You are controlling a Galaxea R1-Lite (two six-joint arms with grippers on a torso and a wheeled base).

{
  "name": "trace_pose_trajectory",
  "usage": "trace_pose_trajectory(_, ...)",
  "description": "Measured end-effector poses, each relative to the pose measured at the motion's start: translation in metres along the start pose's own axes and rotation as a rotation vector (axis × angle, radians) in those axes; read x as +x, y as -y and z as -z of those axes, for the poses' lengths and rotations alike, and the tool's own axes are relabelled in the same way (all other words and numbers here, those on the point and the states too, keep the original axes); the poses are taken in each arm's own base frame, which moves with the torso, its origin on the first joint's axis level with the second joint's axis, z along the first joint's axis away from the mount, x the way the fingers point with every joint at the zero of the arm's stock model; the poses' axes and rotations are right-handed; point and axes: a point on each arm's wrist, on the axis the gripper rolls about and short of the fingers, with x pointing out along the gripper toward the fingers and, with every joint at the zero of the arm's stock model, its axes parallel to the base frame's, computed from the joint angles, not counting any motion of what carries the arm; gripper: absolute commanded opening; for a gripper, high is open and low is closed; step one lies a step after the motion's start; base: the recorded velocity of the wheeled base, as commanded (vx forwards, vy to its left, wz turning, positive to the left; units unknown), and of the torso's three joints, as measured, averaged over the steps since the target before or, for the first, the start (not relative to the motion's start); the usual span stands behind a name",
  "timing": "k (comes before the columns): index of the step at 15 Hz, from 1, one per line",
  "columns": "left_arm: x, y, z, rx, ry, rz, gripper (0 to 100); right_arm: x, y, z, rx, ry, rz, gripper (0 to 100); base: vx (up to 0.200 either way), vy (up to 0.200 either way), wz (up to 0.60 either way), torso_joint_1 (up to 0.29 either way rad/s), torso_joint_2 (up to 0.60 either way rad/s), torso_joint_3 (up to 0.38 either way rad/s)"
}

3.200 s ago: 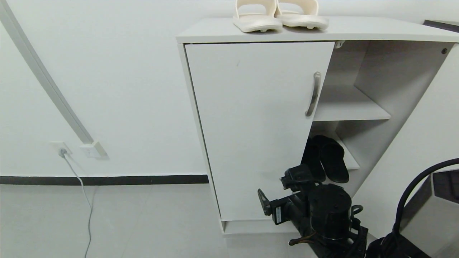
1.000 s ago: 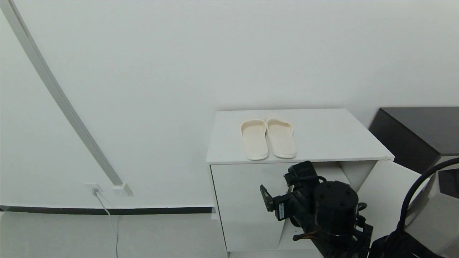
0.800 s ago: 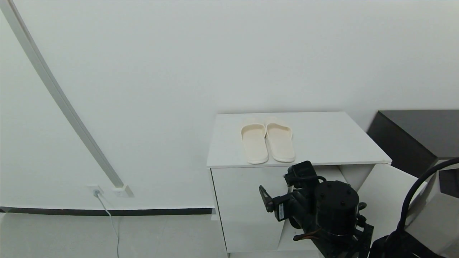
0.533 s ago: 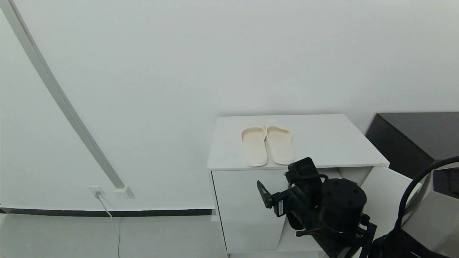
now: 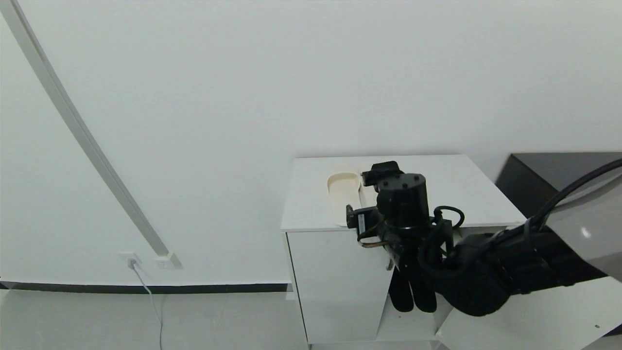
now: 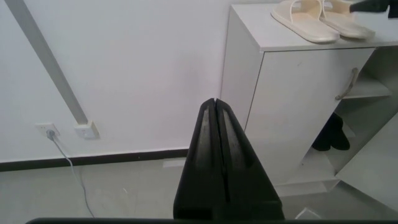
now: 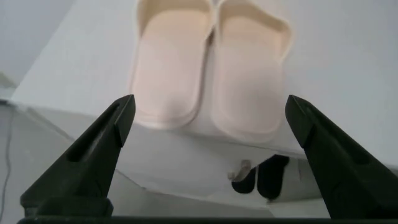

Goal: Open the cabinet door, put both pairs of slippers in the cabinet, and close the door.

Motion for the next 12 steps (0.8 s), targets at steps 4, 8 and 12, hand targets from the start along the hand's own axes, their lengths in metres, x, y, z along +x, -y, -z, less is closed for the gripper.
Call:
trace_pose_trajectory(4,0.0,0.0,0.0,-0.003,0.0,0.001,0,-0.001,-0.003,-0.021,0.063,0.023,0.043,100,0.05,0.0,0.0,0.002,0.0,0.001)
trace_pose_trajectory(8,0.0,0.0,0.0,-0.003,0.0,0.001,0,0.003,-0.005,-0.012,0.08,0.002,0.047,100,0.2,0.0,0.0,-0.004,0.0,0.0)
trace_pose_trajectory(12,0.0,0.0,0.0,-0.006,0.001,0.001,0,0.008,-0.007,0.005,0.06,-0.036,0.05,100,0.1,0.0,0.0,0.005,0.0,0.0)
